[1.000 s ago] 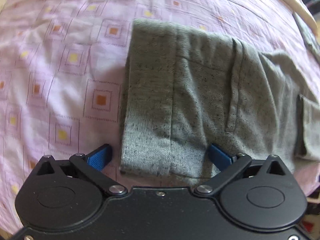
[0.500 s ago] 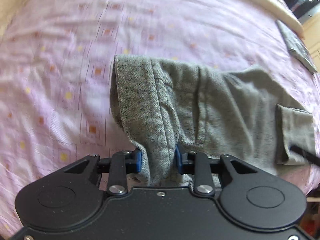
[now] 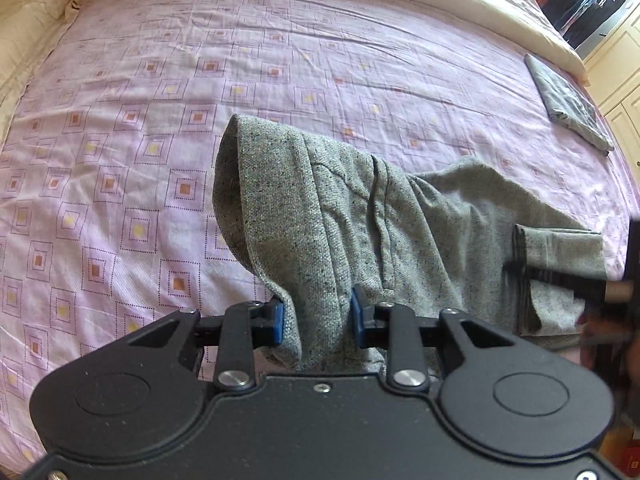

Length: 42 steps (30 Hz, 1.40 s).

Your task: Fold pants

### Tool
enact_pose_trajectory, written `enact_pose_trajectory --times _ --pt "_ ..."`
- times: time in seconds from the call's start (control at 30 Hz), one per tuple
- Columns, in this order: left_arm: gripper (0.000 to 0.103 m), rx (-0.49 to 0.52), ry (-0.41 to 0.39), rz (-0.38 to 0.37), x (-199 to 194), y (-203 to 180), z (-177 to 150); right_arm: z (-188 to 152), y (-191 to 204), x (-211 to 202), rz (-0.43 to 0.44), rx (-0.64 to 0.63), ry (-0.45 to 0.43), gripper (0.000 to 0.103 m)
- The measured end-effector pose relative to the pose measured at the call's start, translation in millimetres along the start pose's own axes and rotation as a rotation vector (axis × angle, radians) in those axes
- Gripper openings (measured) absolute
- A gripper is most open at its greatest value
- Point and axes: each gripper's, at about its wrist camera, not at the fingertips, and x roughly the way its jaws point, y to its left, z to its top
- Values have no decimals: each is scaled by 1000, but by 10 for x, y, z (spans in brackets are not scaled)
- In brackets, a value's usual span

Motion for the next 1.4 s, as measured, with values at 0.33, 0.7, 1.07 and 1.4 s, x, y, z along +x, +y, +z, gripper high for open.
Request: enact_pose_trajectory --times 0.33,0.7,1.07,1.4 --pt "37 83 -61 -8 -187 -220 27 -1036 -44 -258 -28 -25 114 6" --pt "37 132 -155 52 -655 -952 74 -1017 -334 -562 151 -37 44 7" --pt "31 278 -210 17 -379 -2839 -1 -854 -1440 -916 238 -49 -28 7" --pt "25 247 -64 -17 454 -3730 -185 -657 -2329 -1024 213 -12 -58 7"
